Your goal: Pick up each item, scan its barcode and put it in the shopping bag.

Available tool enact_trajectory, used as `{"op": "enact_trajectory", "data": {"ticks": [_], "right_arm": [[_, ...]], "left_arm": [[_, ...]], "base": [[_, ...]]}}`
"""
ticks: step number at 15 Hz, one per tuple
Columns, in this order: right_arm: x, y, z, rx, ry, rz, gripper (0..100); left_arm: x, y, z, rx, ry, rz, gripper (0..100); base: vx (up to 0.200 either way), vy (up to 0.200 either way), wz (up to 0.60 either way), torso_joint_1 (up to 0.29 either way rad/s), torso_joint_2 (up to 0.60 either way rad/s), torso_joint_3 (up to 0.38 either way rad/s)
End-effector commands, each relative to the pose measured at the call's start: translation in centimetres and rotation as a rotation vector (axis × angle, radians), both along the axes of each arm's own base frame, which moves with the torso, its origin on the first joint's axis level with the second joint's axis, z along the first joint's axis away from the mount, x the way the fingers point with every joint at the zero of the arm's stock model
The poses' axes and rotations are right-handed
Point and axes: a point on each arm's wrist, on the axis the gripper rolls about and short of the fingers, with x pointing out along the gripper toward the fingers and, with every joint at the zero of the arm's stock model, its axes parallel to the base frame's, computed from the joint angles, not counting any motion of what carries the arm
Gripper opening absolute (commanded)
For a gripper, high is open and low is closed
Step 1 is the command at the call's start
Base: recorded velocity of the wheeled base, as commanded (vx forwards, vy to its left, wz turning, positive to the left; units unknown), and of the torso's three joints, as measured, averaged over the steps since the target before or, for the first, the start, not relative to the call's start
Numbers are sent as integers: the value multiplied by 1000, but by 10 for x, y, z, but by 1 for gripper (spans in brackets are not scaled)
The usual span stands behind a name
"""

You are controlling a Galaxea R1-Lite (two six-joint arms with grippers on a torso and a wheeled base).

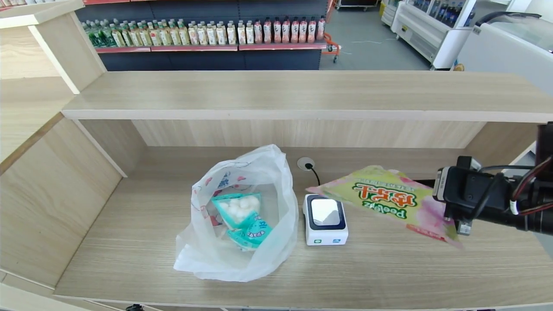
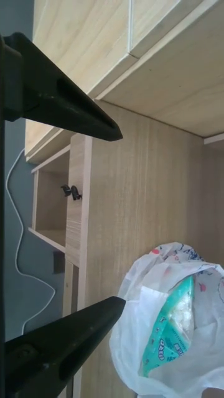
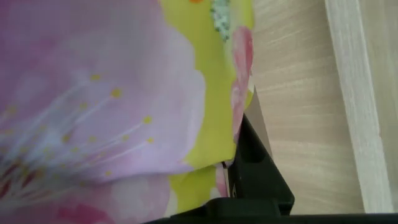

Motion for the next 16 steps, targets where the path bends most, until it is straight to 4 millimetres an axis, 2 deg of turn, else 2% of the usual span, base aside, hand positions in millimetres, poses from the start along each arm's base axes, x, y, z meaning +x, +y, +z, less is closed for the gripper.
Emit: {"op": "enact_trajectory", "data": {"ticks": [1,6,9,13,16], "right_arm": [[13,4,-23,-33,58,46,0],[27,9,-32,-109,-15,114,0],[45,14,-39,-115,-88,121,0],[49,16,-45,-132,-90,133,0],[53,25,-65,-124,-67,165,0]], "left_arm": [[0,0,0,0,0,0,100],[0,0,0,0,0,0,100],[0,0,0,0,0,0,100],[0,0,0,0,0,0,100],[0,0,0,0,0,0,100]], "base": [[0,0,0,0,0,0],[0,0,0,0,0,0],[0,0,0,0,0,0],[0,0,0,0,0,0],[0,0,0,0,0,0]]}}
